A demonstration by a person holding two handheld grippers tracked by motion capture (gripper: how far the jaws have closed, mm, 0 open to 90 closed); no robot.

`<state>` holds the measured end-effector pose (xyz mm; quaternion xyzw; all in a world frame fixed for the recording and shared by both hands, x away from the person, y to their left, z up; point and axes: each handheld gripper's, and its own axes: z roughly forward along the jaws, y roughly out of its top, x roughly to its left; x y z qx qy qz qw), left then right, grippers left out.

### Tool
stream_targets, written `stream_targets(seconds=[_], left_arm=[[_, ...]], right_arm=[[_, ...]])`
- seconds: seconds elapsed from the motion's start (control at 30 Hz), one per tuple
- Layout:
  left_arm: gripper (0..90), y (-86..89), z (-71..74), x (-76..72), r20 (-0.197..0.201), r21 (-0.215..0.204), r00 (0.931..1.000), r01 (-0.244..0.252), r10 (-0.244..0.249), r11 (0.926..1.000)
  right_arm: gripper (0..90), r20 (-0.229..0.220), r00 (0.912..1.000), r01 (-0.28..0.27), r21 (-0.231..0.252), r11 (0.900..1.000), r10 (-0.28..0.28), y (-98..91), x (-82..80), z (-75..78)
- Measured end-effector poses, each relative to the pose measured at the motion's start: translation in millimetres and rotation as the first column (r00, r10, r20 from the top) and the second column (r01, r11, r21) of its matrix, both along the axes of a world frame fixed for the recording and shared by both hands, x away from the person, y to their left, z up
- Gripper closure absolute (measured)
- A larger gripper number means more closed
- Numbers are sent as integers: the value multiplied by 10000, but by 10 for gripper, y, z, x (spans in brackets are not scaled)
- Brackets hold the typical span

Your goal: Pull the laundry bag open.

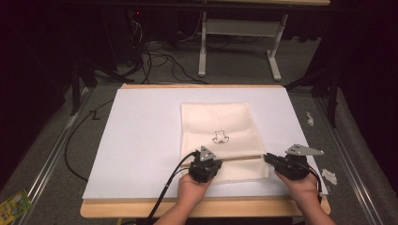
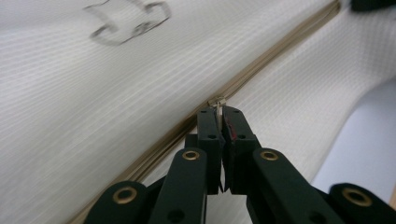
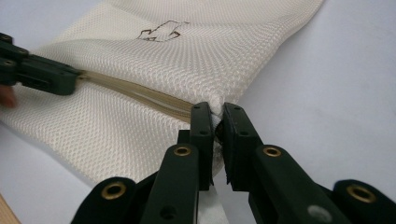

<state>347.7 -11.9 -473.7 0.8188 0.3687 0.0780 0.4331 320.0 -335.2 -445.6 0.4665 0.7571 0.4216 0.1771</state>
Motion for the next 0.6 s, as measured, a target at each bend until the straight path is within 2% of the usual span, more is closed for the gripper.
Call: stream_targets(seconds=[0.13, 0.2, 0.27, 0.33, 0.4, 0.43, 0.5, 0.53, 0.6], left_arm=[[876, 393, 26, -8, -30, 617, 9993, -375, 377, 9974], [877, 615, 37, -26, -143, 714, 9982, -562, 574, 9959], [877, 751, 36, -40, -148, 783, 9972, -725, 739, 9943], [877, 943, 3, -47, -271, 578, 9929, -1140, 1157, 9918], [876, 1084, -47, -34, -636, 292, 9881, -1386, 1402, 9899], [876, 1205, -68, -4, -953, -92, 9852, -1443, 1428, 9895], [876, 1265, -48, 15, -1125, -368, 9823, -1546, 1497, 9873], [876, 1269, -32, 13, -1033, -318, 9824, -1599, 1559, 9866], [875, 1259, -49, 5, -1164, -279, 9814, -1569, 1527, 9872]], right_arm=[[846, 29, 10000, 66, -13, 10000, -66, -25, 0, -6], [846, -5, 9999, 102, -14, 9999, -102, -38, 5, -12], [847, -2, 9999, 135, -52, 9999, -135, -37, 7, -23], [847, 3, 9999, 166, -102, 9998, -166, -28, 4, -22], [847, 13, 9998, 210, -90, 9997, -210, -33, 8, -21], [847, 3, 9997, 226, -76, 9997, -226, -40, 10, -22], [847, -108, 9999, 65, 171, 9998, -63, -52, 19, -21], [846, -48, 10000, 16, 111, 9999, -16, -37, 16, -19], [846, 135, 9999, 66, -177, 9998, -63, 16, -2, 4]])
